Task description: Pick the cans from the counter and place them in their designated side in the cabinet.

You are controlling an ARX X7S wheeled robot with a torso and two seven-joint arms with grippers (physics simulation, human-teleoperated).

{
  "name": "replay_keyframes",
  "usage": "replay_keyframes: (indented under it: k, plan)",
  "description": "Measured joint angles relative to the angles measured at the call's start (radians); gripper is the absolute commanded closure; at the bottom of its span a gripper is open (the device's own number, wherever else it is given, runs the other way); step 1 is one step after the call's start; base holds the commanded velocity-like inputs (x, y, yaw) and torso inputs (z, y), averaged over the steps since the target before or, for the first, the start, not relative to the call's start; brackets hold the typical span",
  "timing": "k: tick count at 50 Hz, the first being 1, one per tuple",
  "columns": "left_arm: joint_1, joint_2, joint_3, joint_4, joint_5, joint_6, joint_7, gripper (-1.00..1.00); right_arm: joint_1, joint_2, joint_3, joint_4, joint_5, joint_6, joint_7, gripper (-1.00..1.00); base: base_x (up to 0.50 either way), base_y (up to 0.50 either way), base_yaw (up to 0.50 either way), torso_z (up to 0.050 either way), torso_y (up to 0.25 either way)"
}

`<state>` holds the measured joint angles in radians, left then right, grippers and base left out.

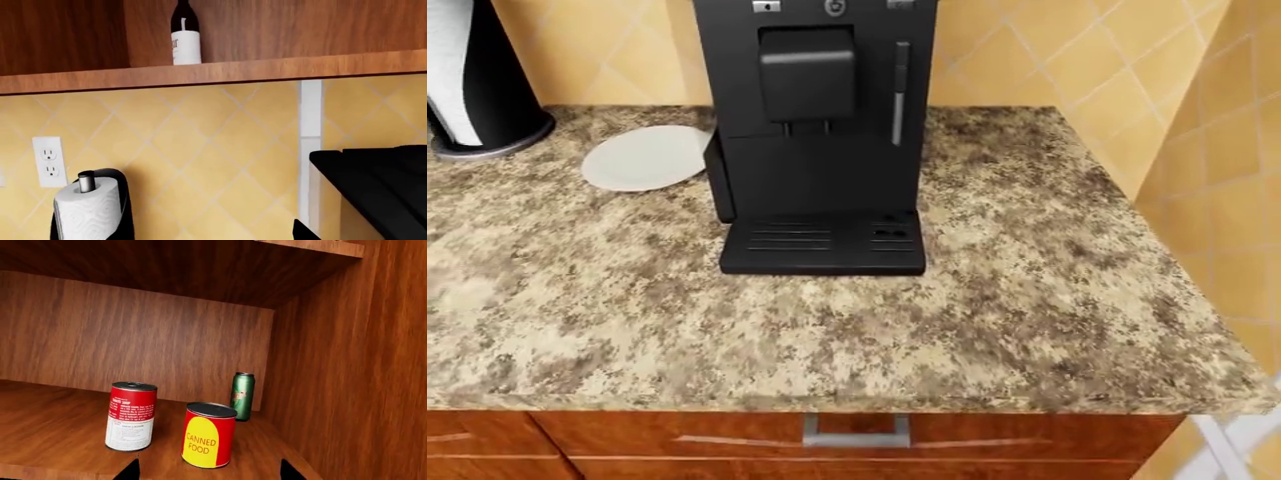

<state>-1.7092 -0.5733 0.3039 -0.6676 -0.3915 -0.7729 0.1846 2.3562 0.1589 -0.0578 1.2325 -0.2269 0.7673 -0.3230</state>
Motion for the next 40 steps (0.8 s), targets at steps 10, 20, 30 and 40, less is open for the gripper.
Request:
replay_keyframes:
  k: [10,20,30,40]
  plan:
    - [0.003,0.007,0.001,-0.015,0.001,0.015,0.002,-1.0,0.0,0.0,0.0,0.0,0.0,0.0,0.0,-1.0,-0.26,0.0,0.0,0.0,0.0]
    - [0.01,0.008,-0.001,-0.012,-0.002,0.015,0.002,-1.0,0.0,0.0,0.0,0.0,0.0,0.0,0.0,-1.0,-0.24,0.0,0.0,0.001,0.0]
    - [0.013,0.009,-0.003,-0.007,-0.005,0.011,0.001,-1.0,0.0,0.0,0.0,0.0,0.0,0.0,0.0,-1.0,-0.22,0.0,0.0,0.0,0.0]
    - [0.014,0.013,-0.004,-0.006,-0.008,0.01,0.001,-1.0,0.0,0.0,0.0,0.0,0.0,0.0,0.0,-1.0,-0.02,0.0,0.0,0.0,0.0]
